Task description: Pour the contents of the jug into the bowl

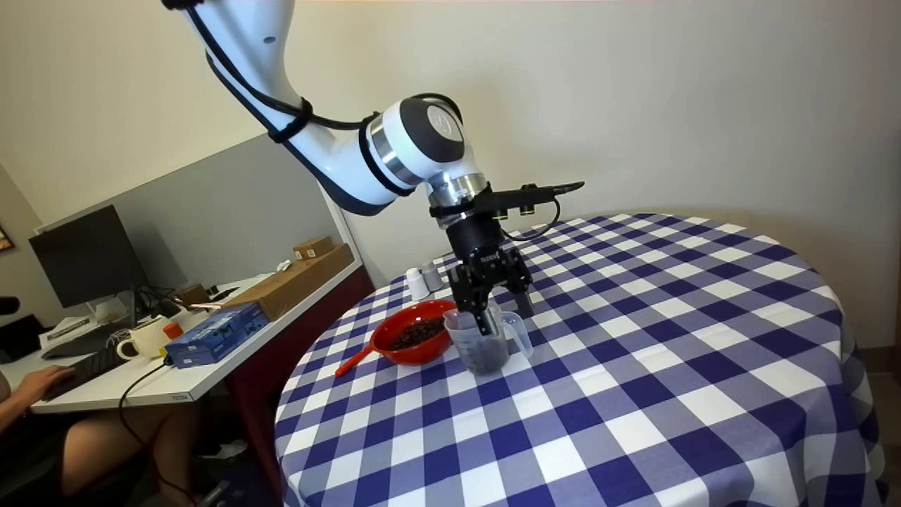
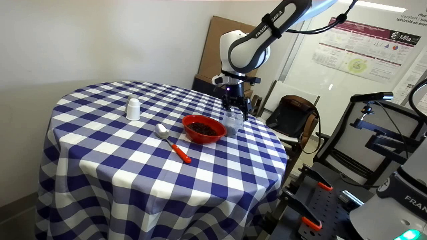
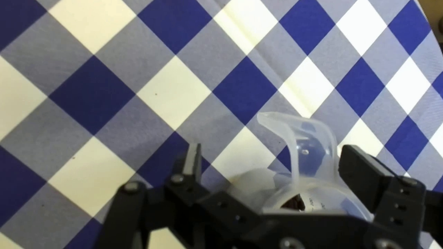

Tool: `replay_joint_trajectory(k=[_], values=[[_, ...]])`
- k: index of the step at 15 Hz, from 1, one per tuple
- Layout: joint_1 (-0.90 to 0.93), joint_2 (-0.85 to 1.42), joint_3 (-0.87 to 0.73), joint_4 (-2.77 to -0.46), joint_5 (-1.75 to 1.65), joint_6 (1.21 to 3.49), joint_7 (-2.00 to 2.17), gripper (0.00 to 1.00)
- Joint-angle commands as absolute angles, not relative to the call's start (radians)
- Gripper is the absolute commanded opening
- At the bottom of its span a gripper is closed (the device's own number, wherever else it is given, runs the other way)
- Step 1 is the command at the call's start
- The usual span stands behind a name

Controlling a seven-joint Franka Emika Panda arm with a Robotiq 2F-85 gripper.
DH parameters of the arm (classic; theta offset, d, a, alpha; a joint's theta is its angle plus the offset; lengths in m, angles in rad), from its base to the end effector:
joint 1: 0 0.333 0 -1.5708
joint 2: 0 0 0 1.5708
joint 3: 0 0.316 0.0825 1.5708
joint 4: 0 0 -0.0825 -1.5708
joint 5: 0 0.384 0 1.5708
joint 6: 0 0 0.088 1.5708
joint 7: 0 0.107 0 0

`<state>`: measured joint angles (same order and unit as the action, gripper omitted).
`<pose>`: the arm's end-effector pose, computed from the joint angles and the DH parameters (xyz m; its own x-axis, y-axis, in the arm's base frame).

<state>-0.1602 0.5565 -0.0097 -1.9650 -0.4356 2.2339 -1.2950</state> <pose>0.5731 -0.1112 0.1673 0.0770 0.9419 -0.3271 0.9578 -0.1610 -0.2383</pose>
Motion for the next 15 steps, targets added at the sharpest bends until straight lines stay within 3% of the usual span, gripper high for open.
replay_joint_trajectory(k=[1, 2, 3, 12, 15], values=[[-0.194, 0.529, 0.003, -2.001, -0.369, 2.282, -1.377, 1.00], [-0.197, 0.527, 0.002, -2.005, -0.361, 2.287, -1.389, 0.82], [-0.199, 0.526, 0.000, -2.008, -0.353, 2.291, -1.399, 0.72], [-0.148, 0.480, 0.009, -2.066, -0.381, 2.300, -1.440, 0.05], [-0.133, 0.465, 0.009, -2.077, -0.386, 2.299, -1.439, 0.03]])
